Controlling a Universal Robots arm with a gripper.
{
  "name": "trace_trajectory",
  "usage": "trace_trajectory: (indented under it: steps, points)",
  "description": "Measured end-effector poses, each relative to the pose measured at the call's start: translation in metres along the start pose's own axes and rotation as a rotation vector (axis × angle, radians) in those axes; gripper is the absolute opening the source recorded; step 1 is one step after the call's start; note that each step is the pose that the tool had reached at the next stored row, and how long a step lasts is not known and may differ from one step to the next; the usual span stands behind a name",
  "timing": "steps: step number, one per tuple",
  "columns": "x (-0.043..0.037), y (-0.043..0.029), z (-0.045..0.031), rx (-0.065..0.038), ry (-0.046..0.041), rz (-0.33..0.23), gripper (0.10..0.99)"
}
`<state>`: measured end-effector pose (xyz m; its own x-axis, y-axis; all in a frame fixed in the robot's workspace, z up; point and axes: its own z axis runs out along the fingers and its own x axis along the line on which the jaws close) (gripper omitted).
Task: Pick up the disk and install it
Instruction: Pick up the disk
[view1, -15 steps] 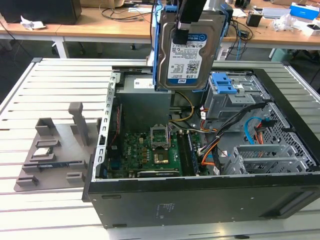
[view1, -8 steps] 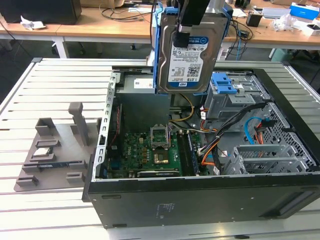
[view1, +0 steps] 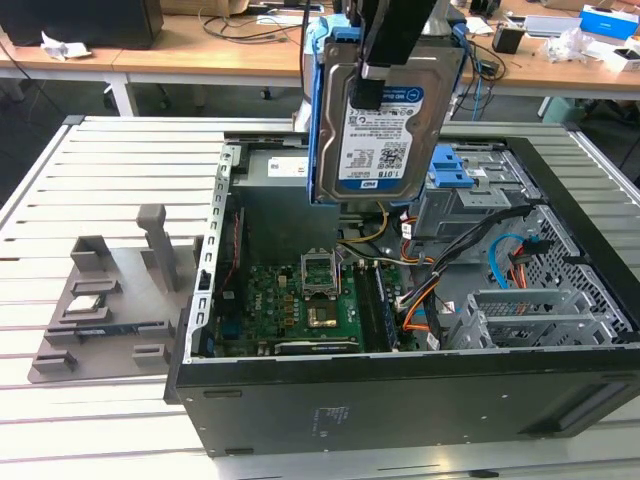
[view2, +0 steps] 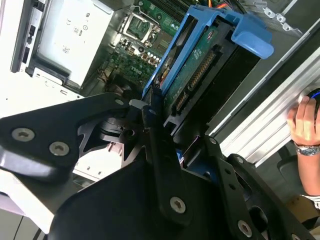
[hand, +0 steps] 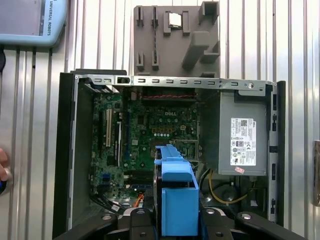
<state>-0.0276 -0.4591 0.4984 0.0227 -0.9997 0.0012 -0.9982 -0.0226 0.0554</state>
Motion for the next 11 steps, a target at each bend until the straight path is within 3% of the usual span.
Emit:
trace_trajectory:
  steps: [11]
  points:
    - [0.0274,0.0006,0.0005,0.0,0.0004,0.0,0.365]
